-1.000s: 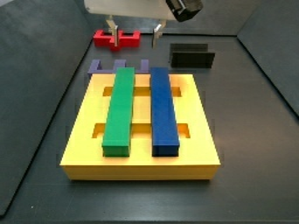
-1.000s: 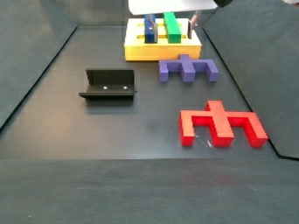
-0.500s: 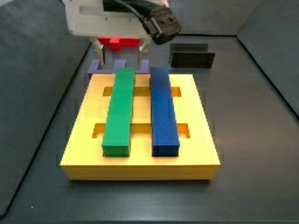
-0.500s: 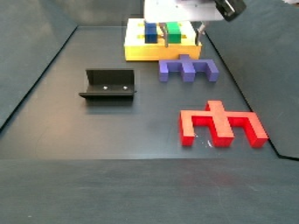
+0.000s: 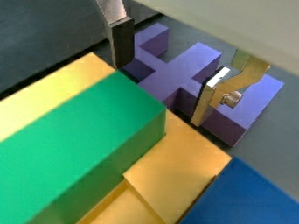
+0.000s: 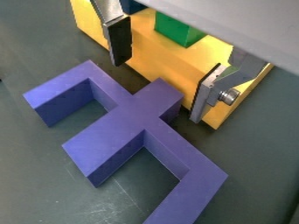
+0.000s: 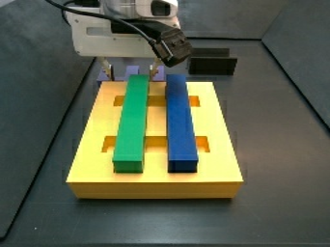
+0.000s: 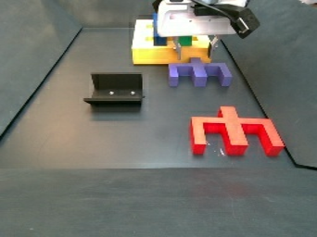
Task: Pick up the purple object. Move up. Place the purple object on the fixture. Regrasp the purple object. Move to above the board. Insert the purple object.
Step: Pick up the purple object.
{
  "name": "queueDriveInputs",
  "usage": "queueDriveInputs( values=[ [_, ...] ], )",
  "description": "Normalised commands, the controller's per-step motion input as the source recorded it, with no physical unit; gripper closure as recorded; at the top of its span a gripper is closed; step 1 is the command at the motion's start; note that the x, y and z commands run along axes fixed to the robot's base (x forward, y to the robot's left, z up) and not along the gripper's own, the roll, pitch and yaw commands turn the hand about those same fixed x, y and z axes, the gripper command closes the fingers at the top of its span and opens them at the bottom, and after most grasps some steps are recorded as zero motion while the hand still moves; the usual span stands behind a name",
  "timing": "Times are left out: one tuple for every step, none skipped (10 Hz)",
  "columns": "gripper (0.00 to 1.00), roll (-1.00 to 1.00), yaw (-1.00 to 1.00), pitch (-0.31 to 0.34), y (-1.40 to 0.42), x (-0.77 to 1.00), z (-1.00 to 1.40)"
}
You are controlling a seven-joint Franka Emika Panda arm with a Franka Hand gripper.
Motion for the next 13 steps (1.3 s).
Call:
queueDriveInputs(
  values=[
    [0.0,0.36,0.02,0.0,0.0,0.02,-0.28],
    [0.0,0.35,0.0,0.0,0.0,0.0,-0.17],
    [0.0,0.35,0.0,0.004,-0.01,0.0,-0.15],
    [0.0,0.29,0.0,0.0,0.0,0.0,-0.05],
    [0.0,0.19,0.0,0.0,0.0,-0.03,-0.01],
    [0.0,0.14,0.0,0.0,0.0,-0.03,-0.16],
    [0.0,0.13,0.0,0.0,0.01,-0.03,-0.23],
    [0.0,0.12,0.0,0.0,0.01,-0.03,-0.26],
    [0.0,0.08,0.0,0.0,0.02,-0.03,-0.21],
    [0.0,0.0,0.0,0.0,0.01,-0.03,0.0],
    [0.0,0.0,0.0,-0.001,0.0,-0.02,0.0],
    [0.0,0.0,0.0,-0.007,0.0,-0.05,0.08],
    [0.0,0.0,0.0,-0.016,0.0,-0.03,0.01]
  ],
)
